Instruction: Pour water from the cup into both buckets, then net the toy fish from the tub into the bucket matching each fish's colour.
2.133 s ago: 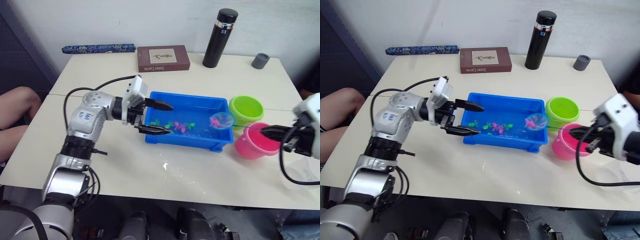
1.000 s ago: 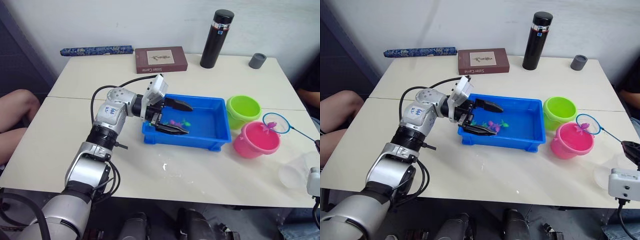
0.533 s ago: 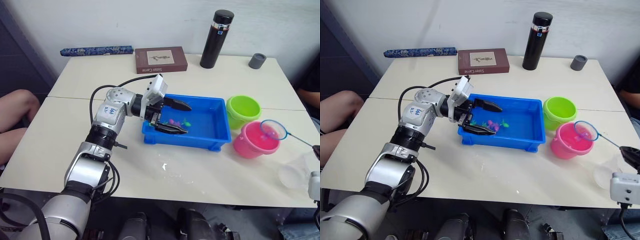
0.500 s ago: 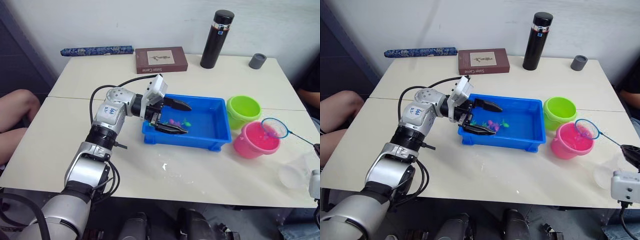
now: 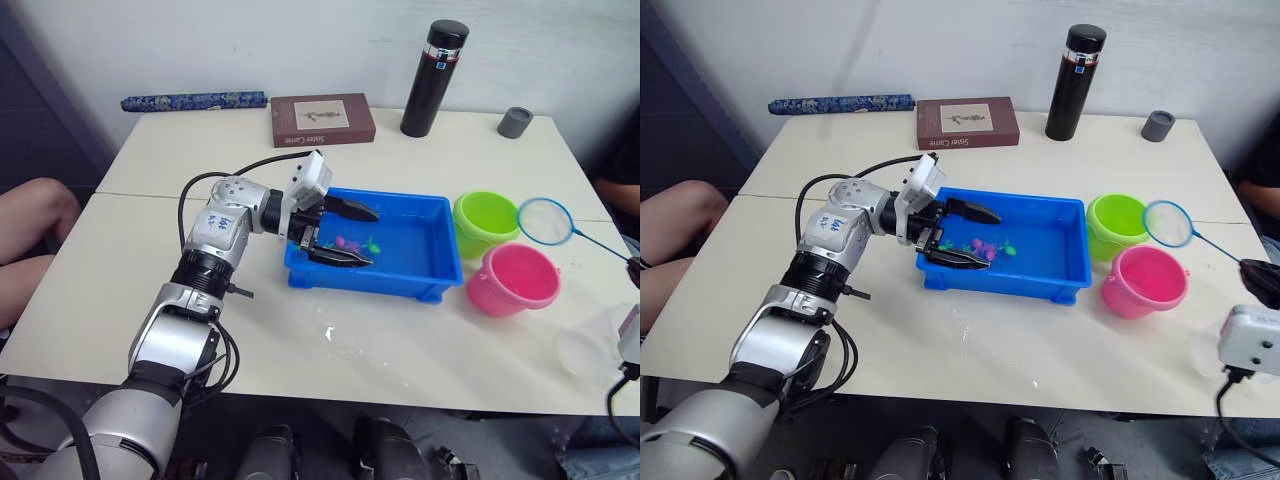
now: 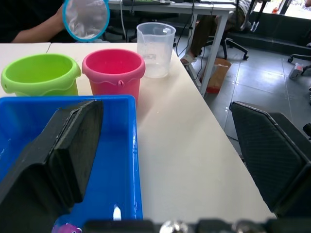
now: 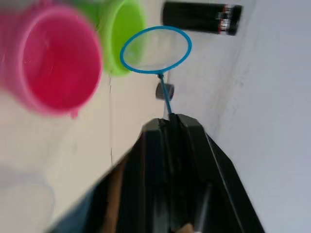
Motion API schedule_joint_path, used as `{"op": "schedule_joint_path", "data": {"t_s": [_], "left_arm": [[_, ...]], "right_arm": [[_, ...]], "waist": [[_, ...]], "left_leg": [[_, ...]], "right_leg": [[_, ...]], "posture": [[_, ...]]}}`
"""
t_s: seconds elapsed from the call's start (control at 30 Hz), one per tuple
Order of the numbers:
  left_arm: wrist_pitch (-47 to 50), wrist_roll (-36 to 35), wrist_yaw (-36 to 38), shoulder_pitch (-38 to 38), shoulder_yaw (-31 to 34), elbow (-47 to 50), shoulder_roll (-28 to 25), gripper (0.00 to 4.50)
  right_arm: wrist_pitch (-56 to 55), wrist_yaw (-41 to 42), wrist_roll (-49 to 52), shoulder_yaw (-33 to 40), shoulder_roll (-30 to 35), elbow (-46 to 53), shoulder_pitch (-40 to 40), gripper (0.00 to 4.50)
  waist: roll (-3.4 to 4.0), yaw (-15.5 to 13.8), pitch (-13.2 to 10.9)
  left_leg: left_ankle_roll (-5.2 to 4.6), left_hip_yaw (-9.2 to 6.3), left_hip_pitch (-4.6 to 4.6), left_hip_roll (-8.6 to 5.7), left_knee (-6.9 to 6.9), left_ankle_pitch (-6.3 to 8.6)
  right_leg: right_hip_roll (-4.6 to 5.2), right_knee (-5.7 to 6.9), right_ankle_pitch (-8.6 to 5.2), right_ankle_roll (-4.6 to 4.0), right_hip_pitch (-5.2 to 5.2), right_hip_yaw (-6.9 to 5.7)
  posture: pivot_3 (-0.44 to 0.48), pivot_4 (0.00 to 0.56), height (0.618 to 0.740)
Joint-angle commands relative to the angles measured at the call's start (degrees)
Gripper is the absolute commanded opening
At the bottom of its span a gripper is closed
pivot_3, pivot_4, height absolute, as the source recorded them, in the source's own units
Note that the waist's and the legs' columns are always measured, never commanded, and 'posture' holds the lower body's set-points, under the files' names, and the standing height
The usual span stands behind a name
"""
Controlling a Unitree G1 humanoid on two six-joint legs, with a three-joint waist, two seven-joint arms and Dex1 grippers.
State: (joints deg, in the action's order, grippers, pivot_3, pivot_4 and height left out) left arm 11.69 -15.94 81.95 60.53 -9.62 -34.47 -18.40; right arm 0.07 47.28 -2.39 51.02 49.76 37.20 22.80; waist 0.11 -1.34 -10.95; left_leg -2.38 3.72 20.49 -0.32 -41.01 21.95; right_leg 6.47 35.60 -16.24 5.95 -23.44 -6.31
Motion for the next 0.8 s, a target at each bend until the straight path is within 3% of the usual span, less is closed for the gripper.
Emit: {"op": "schedule_joint_path", "data": {"t_s": [0.03, 0.17, 0.33, 0.53, 0.8], "left_arm": [[-0.7, 1.5, -1.6, -1.8, 0.2, 2.0, -1.5, 4.47], [1.3, 2.5, -5.8, -6.7, 1.1, 6.9, -3.9, 4.47], [7.4, 2.2, -12.0, -14.7, 3.3, 17.0, -8.7, 4.47], [13.0, 1.0, -17.8, -19.2, 5.8, 23.5, -10.5, 4.47], [17.4, -1.1, -21.0, -22.8, 7.5, 30.5, -12.6, 4.47]], "right_arm": [[19.3, 1.3, 13.9, -5.4, 2.4, 7.2, -4.0, 0.0], [29.7, -1.7, 16.0, -19.8, 7.5, 6.2, -15.2, 0.0], [29.4, -1.4, 12.7, -37.1, 9.7, -1.0, -27.5, 0.0], [25.8, -4.0, 6.5, -46.5, 7.8, -8.8, -34.1, 0.0], [23.9, -6.0, 0.9, -53.7, 3.7, -13.8, -39.5, 0.0]], "waist": [[0.05, 0.1, 0.0], [0.05, 0.1, 0.0], [0.04, -0.1, 0.0], [0.04, -0.2, 0.0], [0.05, 0.1, 0.0]], "left_leg": [[0.0, 0.0, -0.05, 0.0, 0.03, 0.0], [-0.02, 0.0, -0.04, -0.01, 0.0, 0.01], [-0.02, -0.07, 0.05, -0.01, 0.0, 0.01], [-0.09, -0.21, 0.3, -0.1, -0.17, 0.05], [-0.06, -0.13, 0.25, -0.03, -0.17, 0.05]], "right_leg": [[0.0, 0.02, 0.0, -0.01, 0.01, 0.03], [0.05, 0.05, 0.0, -0.02, -0.01, 0.12], [0.06, 0.03, -0.01, -0.02, -0.07, 0.11], [0.14, -0.06, 0.01, 0.01, -0.07, -0.04], [0.09, 0.02, 0.01, 0.02, -0.13, -0.15]], "posture": [[0.0, 0.15, 0.74], [0.0, 0.15, 0.74], [0.0, 0.15, 0.74], [0.0, 0.15, 0.74], [0.0, 0.15, 0.74]]}}
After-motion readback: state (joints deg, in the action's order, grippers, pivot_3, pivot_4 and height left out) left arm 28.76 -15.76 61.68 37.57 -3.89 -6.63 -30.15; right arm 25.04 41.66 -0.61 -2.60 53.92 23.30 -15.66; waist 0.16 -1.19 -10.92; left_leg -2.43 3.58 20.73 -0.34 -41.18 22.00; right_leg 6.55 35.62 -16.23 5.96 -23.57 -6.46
